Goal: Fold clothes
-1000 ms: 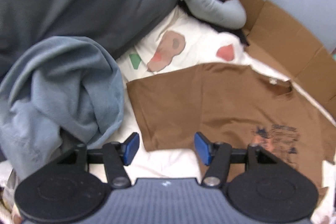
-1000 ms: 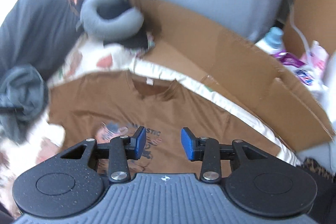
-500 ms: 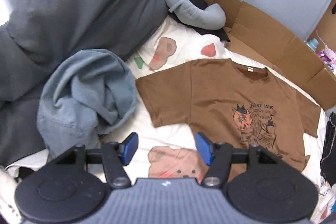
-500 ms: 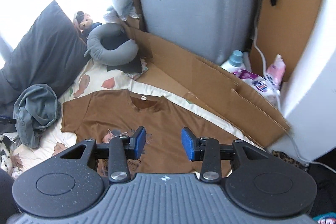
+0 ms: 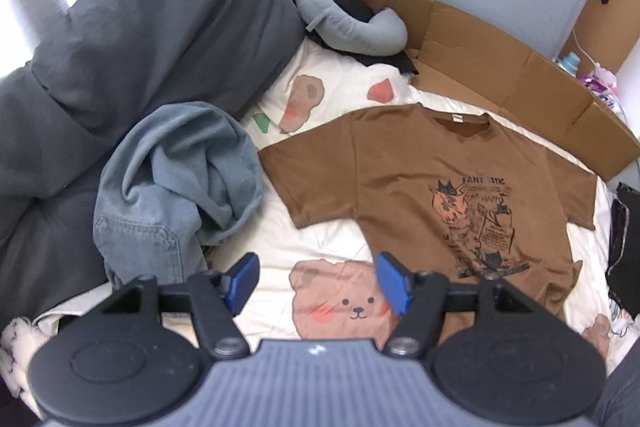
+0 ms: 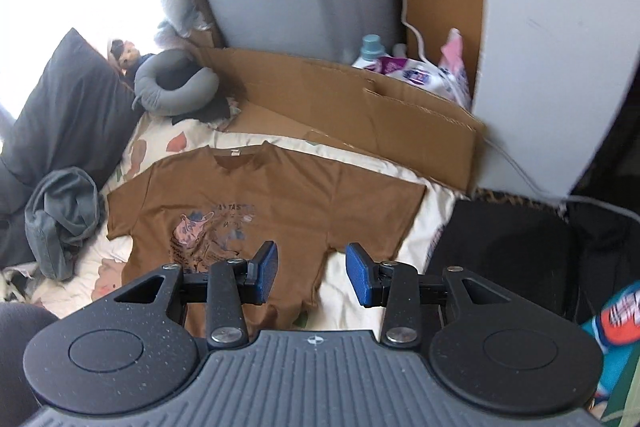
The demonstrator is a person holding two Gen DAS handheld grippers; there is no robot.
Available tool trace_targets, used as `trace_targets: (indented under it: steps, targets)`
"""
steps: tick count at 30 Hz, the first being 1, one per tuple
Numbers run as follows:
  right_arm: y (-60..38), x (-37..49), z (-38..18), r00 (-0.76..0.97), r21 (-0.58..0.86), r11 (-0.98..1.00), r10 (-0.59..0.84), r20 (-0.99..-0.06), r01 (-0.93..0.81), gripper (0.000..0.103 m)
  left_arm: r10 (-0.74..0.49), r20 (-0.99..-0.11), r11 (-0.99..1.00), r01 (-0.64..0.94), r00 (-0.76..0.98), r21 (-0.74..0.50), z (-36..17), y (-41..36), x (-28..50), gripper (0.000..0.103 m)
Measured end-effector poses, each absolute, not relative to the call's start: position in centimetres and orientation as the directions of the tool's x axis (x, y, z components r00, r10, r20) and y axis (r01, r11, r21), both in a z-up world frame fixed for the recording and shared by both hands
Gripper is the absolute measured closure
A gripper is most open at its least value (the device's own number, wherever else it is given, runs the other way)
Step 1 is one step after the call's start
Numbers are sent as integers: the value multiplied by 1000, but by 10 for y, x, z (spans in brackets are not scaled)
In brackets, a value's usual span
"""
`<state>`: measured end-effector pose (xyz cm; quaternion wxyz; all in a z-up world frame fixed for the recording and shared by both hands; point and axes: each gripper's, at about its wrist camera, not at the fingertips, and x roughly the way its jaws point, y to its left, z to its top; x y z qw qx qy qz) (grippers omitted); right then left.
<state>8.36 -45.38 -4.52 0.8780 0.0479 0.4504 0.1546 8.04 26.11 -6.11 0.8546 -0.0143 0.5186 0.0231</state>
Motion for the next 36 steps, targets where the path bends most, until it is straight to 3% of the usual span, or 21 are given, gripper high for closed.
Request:
trace_targets:
  steps: [11,18,29,34,36]
  targets:
    - [-497,40,-68,524,189,952,291,-801,-239,58,-22,-877,998,-37,479,-45,-85,237,60,35]
    - [-495,6,-111,539,245,950,310,-783,-191,58,-53,-885,998,-8,463,-64,-122,219,42,36]
    - [-469,-26,-192,564,282,948,316,-763,-151,59,-80,-909,986,-102,409,-132,-185,223,26,37]
    - [-440,-31,-238,514,322,928,372,-773,-187,63,-54,-926,985,-130,375,-110,-215,226,26,38]
    - [-427,-32,-256,496,334,920,391,-775,-203,72,-48,-931,986,-129,363,-101,-225,224,24,39]
